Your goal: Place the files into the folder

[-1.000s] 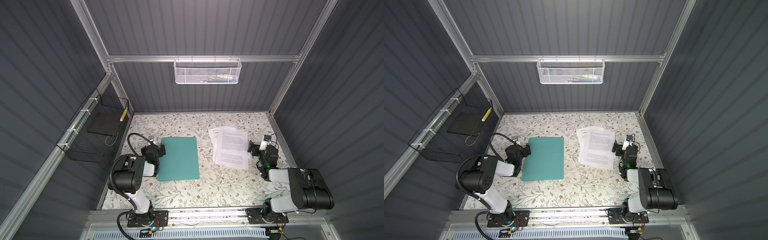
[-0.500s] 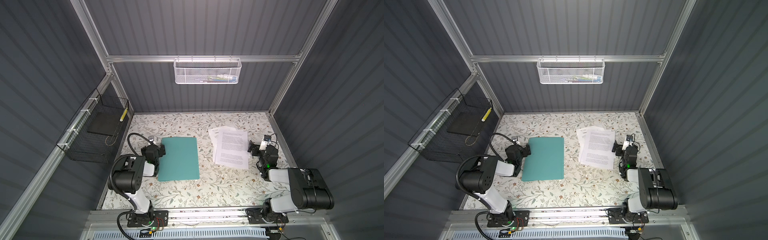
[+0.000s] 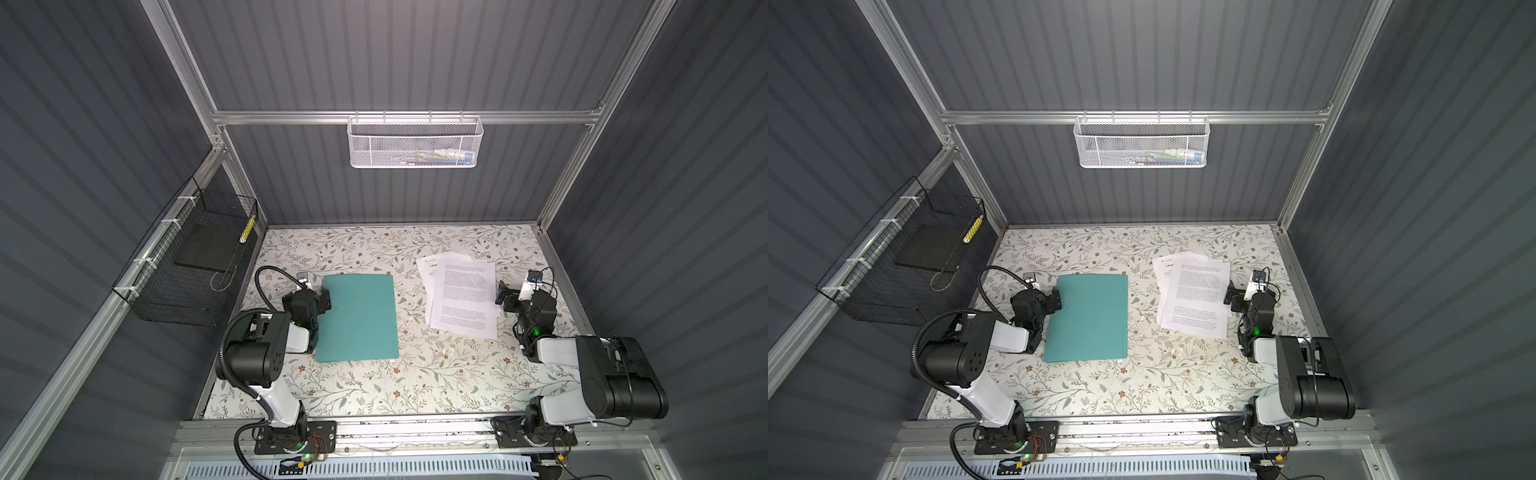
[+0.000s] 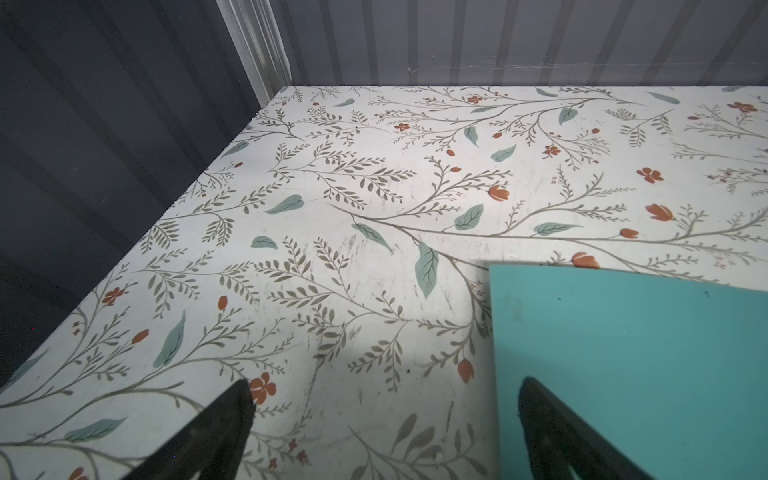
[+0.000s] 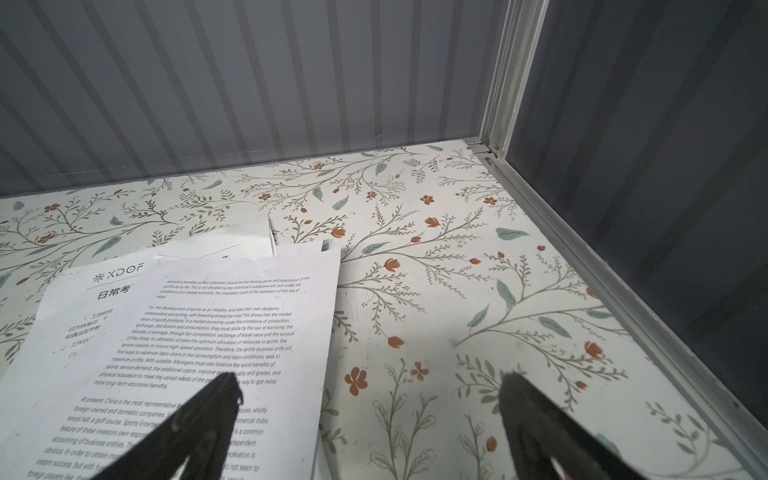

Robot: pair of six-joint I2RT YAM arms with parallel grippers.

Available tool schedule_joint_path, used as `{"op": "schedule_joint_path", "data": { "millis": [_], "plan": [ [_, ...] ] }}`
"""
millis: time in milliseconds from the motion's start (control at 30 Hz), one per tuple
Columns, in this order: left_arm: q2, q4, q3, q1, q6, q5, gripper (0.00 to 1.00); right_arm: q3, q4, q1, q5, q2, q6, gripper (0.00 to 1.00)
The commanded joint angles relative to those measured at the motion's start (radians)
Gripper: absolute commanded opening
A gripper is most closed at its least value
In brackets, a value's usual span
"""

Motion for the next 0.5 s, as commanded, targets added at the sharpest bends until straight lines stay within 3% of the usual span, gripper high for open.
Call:
{"op": "schedule_joint_path", "data": {
  "millis": [0, 167, 233, 300, 367, 467],
  "plan": [
    [-0.001, -0.003, 0.008, -0.004, 0.004, 0.001, 1.0, 0.015, -0.006, -0.008, -0.008, -0.003, 0.008, 0.99],
    [-0.02, -0.007, 0.009, -0.013, 0.009, -0.038, 1.0, 0.011, 0.001, -0.011, -0.013, -0.008, 0.008, 0.99],
    [-0.094, -0.24, 0.094, -0.037, 0.028, -0.075, 1.0, 0.031, -0.077, -0.008, -0.031, -0.055, 0.0, 0.99],
    [-0.114, -0.494, 0.224, -0.045, 0.033, -0.072, 1.0, 0.089, -0.273, -0.001, -0.006, -0.148, 0.004, 0.99],
    [-0.095, -0.612, 0.305, -0.052, 0.034, -0.038, 1.0, 0.165, -0.501, 0.001, 0.019, -0.234, 0.073, 0.99],
    [-0.107, -0.74, 0.377, -0.11, -0.023, -0.135, 1.0, 0.171, -0.563, 0.048, 0.032, -0.324, 0.109, 0.99]
  ]
}}
